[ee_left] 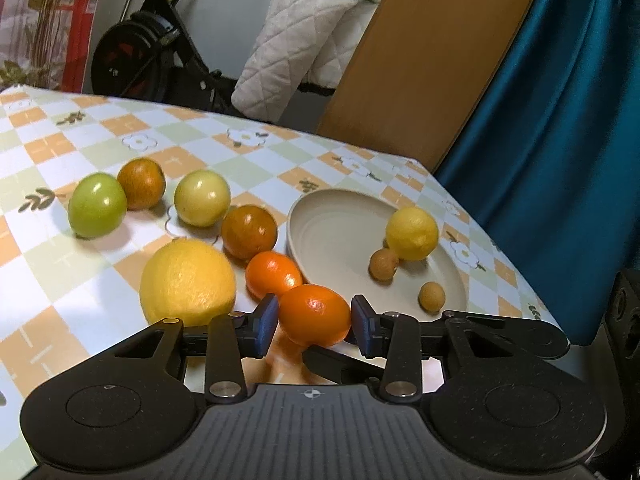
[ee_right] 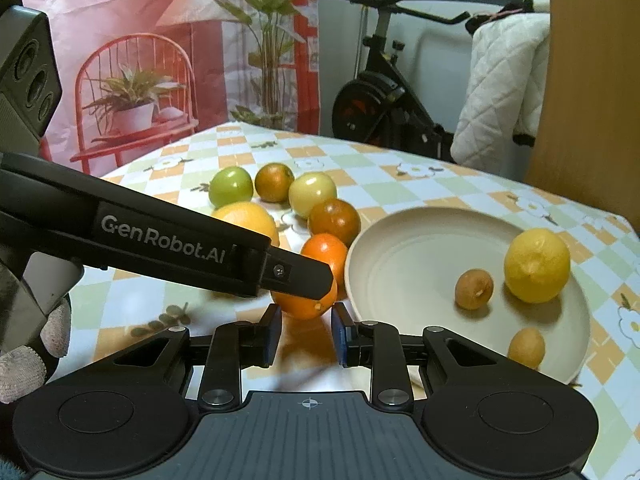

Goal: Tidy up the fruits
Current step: 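Move the left gripper to the small orange beside the plate and close on it, then carry the small orange onto the plate and open the left gripper, then move the left gripper to the large pale lemon and grasp it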

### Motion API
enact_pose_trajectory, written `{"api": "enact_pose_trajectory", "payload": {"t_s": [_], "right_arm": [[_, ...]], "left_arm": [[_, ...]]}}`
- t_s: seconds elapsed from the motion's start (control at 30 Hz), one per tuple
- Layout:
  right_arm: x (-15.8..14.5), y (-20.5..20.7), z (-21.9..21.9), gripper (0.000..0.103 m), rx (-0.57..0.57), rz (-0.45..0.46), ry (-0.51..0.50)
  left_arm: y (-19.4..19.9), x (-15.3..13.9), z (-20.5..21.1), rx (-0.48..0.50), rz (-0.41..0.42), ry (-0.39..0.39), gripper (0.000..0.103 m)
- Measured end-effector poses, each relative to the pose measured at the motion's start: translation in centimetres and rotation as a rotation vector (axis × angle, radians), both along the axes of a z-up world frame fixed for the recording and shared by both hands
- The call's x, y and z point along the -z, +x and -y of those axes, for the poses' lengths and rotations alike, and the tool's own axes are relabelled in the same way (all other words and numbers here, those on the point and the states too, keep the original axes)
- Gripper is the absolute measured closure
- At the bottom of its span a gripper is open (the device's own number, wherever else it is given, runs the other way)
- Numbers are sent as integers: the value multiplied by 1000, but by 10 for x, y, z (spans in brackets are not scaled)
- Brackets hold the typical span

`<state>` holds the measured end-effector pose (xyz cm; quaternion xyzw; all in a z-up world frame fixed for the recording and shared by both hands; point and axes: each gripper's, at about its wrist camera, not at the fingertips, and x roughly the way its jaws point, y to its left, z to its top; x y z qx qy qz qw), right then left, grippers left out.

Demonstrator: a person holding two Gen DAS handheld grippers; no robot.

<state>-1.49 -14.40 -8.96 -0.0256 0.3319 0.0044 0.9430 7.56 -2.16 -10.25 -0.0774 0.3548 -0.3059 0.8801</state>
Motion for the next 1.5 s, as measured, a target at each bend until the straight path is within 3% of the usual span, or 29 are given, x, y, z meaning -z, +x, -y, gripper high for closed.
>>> {"api": "enact_pose_trajectory", "payload": {"t_s": [0.6,1.17,1.3,1.5], "right_arm": [[-5,-12,17,81,39,63,4],[-4,-14,41,74,93,91,83],[-1,-8,52,83,124,84,115],[8,10,61,87,152,46,128]], "left_arm": [[2,-14,24,40,72,43,72],[20,-14,40,75,17,46,72],[29,-6,42,72,-25,64,76],[42,2,46,50,-54,88,76]]}}
